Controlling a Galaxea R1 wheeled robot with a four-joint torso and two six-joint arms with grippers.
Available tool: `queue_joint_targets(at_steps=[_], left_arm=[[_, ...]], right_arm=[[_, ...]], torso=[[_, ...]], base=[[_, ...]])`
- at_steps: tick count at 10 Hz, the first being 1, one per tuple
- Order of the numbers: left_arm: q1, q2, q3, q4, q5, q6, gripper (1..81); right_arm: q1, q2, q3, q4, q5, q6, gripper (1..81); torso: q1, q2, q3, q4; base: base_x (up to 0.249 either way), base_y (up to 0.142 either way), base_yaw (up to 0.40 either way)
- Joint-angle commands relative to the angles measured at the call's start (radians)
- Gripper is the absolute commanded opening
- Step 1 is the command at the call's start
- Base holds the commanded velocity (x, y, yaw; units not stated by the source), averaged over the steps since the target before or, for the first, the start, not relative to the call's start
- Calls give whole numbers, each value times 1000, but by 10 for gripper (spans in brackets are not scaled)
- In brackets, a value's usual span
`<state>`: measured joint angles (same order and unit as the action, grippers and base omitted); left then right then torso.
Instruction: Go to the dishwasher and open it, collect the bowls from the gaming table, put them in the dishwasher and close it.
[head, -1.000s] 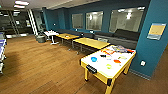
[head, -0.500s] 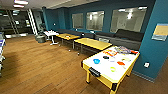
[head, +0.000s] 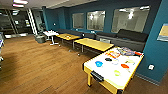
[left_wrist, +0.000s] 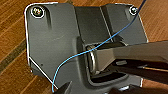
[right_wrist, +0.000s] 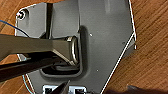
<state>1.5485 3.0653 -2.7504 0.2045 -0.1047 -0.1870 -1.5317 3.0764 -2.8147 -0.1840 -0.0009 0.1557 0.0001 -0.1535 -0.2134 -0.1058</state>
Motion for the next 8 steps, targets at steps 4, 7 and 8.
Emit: queue_joint_targets(at_steps=[4,7,8], left_arm=[[-35,4,3,-2,49,1,811],[-37,4,3,-2,51,1,811],[-37,6,3,-2,50,1,811]], right_arm=[[44,-2,-2,-6,-56,-4,811],[43,-2,-3,-6,-56,-4,811],[43,-2,-3,-6,-56,-4,811]], torso=[[0,0,0,0],[1,0,0,0],[2,1,0,0]], base=[[195,0,0],[154,0,0],[108,60,0]])
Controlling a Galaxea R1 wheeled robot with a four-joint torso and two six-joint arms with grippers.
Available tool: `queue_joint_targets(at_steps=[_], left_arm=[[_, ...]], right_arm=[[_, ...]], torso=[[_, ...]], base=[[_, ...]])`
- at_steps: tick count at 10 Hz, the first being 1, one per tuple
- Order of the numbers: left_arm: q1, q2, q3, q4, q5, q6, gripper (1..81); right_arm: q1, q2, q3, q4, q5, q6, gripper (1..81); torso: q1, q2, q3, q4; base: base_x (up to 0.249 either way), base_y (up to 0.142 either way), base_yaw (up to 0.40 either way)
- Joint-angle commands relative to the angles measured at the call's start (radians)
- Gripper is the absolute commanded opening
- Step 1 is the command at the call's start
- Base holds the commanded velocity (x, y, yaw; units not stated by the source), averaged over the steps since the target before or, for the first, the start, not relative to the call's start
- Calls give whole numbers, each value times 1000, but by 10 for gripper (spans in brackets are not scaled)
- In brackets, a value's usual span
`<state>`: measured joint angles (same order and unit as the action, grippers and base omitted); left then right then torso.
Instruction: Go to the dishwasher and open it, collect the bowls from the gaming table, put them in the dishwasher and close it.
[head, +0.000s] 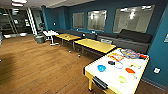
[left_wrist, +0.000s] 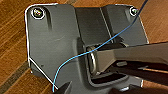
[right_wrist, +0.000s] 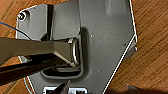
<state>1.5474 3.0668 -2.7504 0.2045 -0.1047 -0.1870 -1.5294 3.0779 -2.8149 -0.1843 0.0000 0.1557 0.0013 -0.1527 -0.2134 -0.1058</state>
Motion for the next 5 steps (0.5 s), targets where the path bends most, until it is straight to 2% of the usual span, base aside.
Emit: queue_joint_targets(at_steps=[1,5], left_arm=[[-36,3,3,-4,49,1,811],[-36,4,3,0,49,1,811]], right_arm=[[40,-3,-3,-6,-57,-4,811],[39,-5,-3,-6,-57,-4,811]], torso=[[0,0,0,0],[-1,0,0,0]], base=[[105,72,0],[94,76,0]])
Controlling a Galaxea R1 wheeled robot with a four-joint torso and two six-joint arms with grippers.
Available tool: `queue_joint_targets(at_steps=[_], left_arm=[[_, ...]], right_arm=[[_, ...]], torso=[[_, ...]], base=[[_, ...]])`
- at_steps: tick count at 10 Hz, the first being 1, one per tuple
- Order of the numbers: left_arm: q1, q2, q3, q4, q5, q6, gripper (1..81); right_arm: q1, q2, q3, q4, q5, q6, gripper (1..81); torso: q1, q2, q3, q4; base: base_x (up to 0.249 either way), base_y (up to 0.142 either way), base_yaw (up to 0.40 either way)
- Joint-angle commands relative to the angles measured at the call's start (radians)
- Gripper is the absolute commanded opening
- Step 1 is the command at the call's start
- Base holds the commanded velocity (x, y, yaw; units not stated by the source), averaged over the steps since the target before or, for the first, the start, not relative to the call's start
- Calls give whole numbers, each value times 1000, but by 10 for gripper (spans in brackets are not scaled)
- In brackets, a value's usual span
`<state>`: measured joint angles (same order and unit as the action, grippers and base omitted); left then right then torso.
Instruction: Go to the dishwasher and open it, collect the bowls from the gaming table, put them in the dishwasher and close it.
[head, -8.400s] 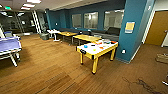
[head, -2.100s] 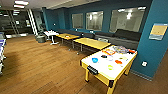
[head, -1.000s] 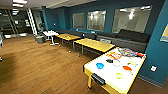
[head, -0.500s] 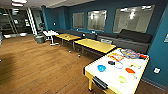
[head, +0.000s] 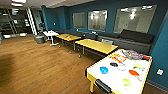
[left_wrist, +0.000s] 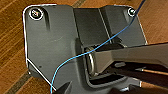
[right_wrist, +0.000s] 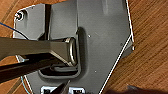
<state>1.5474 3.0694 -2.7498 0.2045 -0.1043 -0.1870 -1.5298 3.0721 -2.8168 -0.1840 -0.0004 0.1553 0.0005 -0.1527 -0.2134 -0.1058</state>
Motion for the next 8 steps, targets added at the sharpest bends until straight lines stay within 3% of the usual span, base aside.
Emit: queue_joint_targets(at_steps=[1,8], left_arm=[[-36,0,2,-2,49,1,811],[-31,-1,2,-5,49,1,811]], right_arm=[[39,1,2,-6,-56,-3,811],[39,1,2,-6,-56,-3,811]], torso=[[0,0,0,0],[0,-1,0,0]], base=[[133,75,0],[170,63,0]])
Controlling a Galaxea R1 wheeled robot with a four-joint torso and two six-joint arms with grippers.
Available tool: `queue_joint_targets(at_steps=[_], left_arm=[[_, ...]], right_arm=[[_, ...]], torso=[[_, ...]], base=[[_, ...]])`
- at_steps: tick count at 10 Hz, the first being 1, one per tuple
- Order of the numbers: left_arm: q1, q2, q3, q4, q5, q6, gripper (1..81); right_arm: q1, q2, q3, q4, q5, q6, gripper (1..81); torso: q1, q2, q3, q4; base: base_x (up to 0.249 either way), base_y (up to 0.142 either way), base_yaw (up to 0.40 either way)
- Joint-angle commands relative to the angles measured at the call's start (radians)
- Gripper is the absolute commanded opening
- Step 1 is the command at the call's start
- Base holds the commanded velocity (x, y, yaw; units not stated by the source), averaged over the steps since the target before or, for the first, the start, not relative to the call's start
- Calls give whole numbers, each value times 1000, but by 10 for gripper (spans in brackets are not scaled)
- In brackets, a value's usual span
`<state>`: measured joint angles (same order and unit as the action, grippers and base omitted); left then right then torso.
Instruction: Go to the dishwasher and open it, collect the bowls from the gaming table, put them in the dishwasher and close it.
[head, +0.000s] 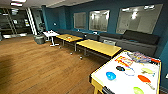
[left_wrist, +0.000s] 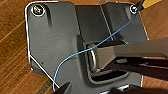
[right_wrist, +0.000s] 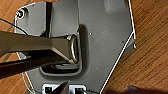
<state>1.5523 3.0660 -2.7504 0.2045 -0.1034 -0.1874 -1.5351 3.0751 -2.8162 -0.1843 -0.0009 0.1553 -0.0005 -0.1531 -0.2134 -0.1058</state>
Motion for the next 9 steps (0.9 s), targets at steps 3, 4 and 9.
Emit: queue_joint_targets(at_steps=[3,4,9], left_arm=[[-34,2,3,-5,48,2,811],[-34,2,3,-5,48,2,811],[-34,5,3,-4,48,2,811]], right_arm=[[45,-2,0,-6,-56,-3,811],[45,-2,0,-6,-56,-3,811],[45,-2,1,-6,-56,-3,811]], torso=[[1,0,0,0],[1,0,0,0],[1,1,0,0]], base=[[190,62,0],[190,62,0],[166,25,0]])
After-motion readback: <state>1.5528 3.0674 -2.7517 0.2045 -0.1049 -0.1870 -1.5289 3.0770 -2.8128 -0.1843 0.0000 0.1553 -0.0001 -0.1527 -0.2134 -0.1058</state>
